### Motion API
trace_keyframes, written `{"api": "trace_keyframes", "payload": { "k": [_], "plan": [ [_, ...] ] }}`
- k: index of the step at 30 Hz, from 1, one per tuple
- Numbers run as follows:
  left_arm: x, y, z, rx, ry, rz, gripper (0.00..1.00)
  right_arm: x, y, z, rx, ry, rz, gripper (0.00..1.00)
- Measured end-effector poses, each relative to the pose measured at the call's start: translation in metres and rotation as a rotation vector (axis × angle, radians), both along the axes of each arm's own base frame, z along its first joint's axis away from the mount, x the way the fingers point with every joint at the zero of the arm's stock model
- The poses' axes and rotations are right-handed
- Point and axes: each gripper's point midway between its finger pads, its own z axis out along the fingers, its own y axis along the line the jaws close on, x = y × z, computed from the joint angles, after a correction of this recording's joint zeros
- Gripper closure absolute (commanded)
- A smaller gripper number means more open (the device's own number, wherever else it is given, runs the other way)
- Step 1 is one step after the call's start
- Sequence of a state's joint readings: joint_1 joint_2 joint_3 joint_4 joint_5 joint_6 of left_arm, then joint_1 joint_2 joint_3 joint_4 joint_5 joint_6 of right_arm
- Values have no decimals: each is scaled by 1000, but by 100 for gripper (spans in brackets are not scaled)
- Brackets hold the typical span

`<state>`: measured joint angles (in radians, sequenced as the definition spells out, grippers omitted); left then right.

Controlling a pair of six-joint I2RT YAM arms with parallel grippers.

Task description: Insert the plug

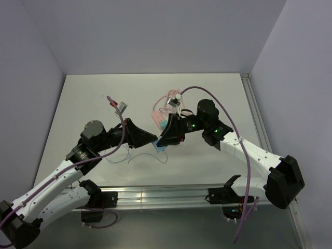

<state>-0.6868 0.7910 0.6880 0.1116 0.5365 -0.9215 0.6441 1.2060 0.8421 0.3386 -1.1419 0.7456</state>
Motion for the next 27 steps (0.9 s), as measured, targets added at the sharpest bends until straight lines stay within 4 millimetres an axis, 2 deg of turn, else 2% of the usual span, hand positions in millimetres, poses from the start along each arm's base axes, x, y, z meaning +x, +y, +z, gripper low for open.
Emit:
{"api": "trace_keyframes", "payload": {
  "k": [1, 2, 4, 10, 11, 13, 14, 16, 17, 21, 27],
  "plan": [
    [-1, 0, 1, -4, 1, -3, 97, 0, 0, 0, -1, 2, -1, 100],
    [-1, 0, 1, -7, 5, -2, 100, 0, 0, 0, -1, 4, 0, 100],
    [-1, 0, 0, -5, 7, -1, 100, 0, 0, 0, 1, 5, 4, 97],
    [7, 2, -6, 11, 42, 50, 100, 4, 1, -5, -17, 19, -12, 80],
    [9, 2, -7, 13, 50, 63, 100, 5, 2, -6, -21, 22, -20, 70],
    [13, 5, -9, 17, 65, 97, 100, 8, 3, -9, -28, 27, -34, 61],
    [15, 6, -10, 19, 70, 114, 100, 10, 4, -10, -31, 29, -41, 51],
    [18, 10, -10, 21, 79, 148, 100, 13, 5, -11, -37, 35, -50, 39],
    [20, 12, -10, 21, 80, 167, 100, 13, 5, -12, -41, 40, -53, 36],
    [28, 25, -8, 16, 90, 267, 100, 17, 5, -13, -47, 46, -71, 26],
    [35, 45, 2, -56, 120, 393, 100, 30, 5, -12, -43, 41, -141, 26]
  ]
}}
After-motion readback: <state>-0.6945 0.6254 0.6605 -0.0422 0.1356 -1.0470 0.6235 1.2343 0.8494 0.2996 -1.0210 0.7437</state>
